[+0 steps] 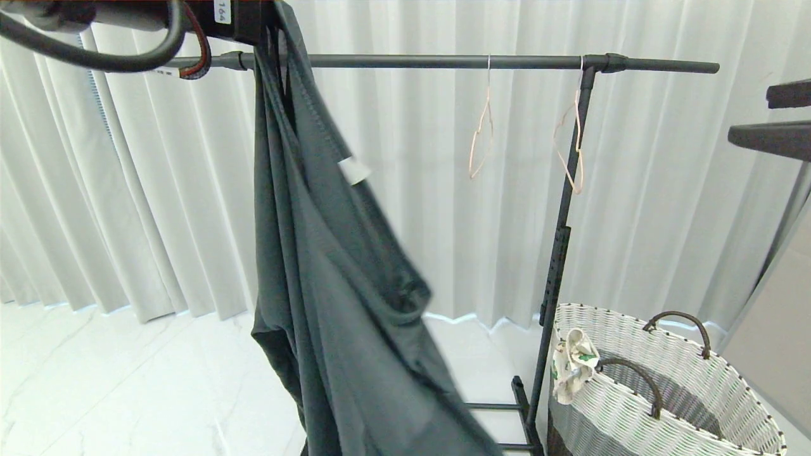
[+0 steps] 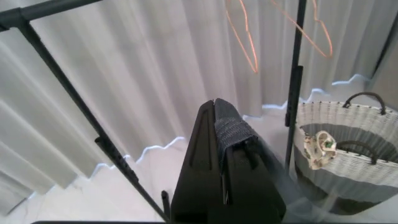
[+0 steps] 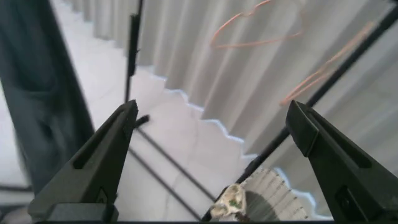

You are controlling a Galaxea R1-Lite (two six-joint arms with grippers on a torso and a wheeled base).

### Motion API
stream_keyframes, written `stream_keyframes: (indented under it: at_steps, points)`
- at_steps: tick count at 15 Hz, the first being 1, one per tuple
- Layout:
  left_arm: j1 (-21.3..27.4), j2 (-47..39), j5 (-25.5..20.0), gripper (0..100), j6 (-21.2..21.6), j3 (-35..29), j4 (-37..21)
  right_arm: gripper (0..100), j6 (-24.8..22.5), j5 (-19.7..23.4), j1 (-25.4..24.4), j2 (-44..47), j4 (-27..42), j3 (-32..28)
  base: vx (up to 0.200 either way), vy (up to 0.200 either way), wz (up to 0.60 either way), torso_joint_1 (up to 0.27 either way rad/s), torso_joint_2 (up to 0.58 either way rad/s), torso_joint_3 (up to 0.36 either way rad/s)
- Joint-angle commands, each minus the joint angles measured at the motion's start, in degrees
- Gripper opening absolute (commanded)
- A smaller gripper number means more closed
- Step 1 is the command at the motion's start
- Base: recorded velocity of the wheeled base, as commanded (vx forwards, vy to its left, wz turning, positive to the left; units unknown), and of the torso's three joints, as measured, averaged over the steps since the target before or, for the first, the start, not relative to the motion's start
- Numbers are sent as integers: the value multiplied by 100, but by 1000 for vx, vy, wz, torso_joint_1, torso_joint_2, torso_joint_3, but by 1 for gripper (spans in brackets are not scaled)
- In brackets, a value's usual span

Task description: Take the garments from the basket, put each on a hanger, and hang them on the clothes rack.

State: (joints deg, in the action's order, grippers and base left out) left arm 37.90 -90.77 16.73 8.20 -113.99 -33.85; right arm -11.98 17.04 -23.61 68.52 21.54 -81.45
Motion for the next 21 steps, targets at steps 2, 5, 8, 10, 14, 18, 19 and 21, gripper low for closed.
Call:
stream_keyframes:
  at_steps: [2, 5, 8, 10, 14, 18, 19, 21]
  points:
    - [-2, -11, 15, 0, 6, 18, 2, 100, 47, -78, 226, 38, -71, 155, 0, 0, 0, 0, 0, 0]
    - [-125, 7, 490, 0, 15, 79, -7, 100, -234, -922, 955, 196, 43, 401, 0, 0, 0, 0, 0, 0]
    - [-459, 86, 709, 0, 6, 325, -7, 100, -463, -1467, 1219, 232, 52, 472, 0, 0, 0, 0, 0, 0]
    - [-617, 130, 736, 0, 15, 457, -7, 100, -489, -1792, 1236, 232, 52, 568, 0, 0, 0, 0, 0, 0]
    - [-784, 165, 771, 0, 76, 642, -7, 100, -524, -2574, 1236, 214, 34, 771, 0, 0, 0, 0, 0, 0]
    - [-775, 156, 911, 0, 76, 659, -7, 100, -67, -2135, 1210, 153, 34, 744, 0, 0, 0, 20, -5, -7]
    - [-767, 156, 955, 0, 76, 659, -7, 100, 3, -2091, 1192, 153, 26, 735, 0, 0, 0, 149, -188, -163]
    - [-758, 165, 1070, 0, 76, 659, -7, 100, 196, -1854, 1157, 170, 34, 700, 0, 0, 0, 212, -491, -220]
